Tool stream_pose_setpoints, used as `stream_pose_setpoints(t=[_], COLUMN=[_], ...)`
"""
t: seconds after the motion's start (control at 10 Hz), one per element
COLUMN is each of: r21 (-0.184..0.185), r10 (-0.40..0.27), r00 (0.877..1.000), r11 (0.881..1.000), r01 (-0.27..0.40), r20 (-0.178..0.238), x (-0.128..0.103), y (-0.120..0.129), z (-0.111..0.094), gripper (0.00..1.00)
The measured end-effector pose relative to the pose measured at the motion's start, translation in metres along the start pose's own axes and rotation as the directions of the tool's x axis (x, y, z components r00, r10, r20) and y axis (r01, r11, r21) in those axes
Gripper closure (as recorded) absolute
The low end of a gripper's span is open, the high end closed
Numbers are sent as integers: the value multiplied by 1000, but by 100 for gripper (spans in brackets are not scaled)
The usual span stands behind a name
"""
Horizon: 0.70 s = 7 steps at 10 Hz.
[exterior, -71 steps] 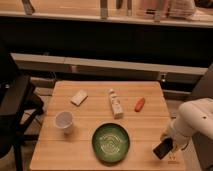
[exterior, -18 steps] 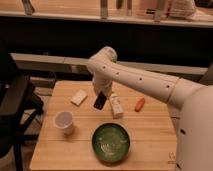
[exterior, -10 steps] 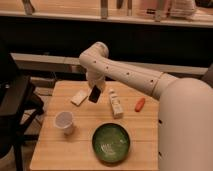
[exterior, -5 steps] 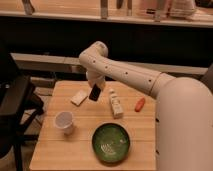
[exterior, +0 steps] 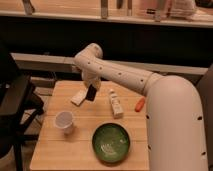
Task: Place the eraser on the white sponge
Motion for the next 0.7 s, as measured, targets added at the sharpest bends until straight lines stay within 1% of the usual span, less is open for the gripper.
stream_pose_setpoints(t=[0.2,0.5,0.7], r21=[3,10,12], r10=[-27,-89,-122], r00=[1000,996,992], r11=[1000,996,992], r01=[27,89,122], r20=[0,-4,-7], x=[-2,-8,-10], y=[-3,-28,-38], z=[5,14,19], gripper=[100,100,100])
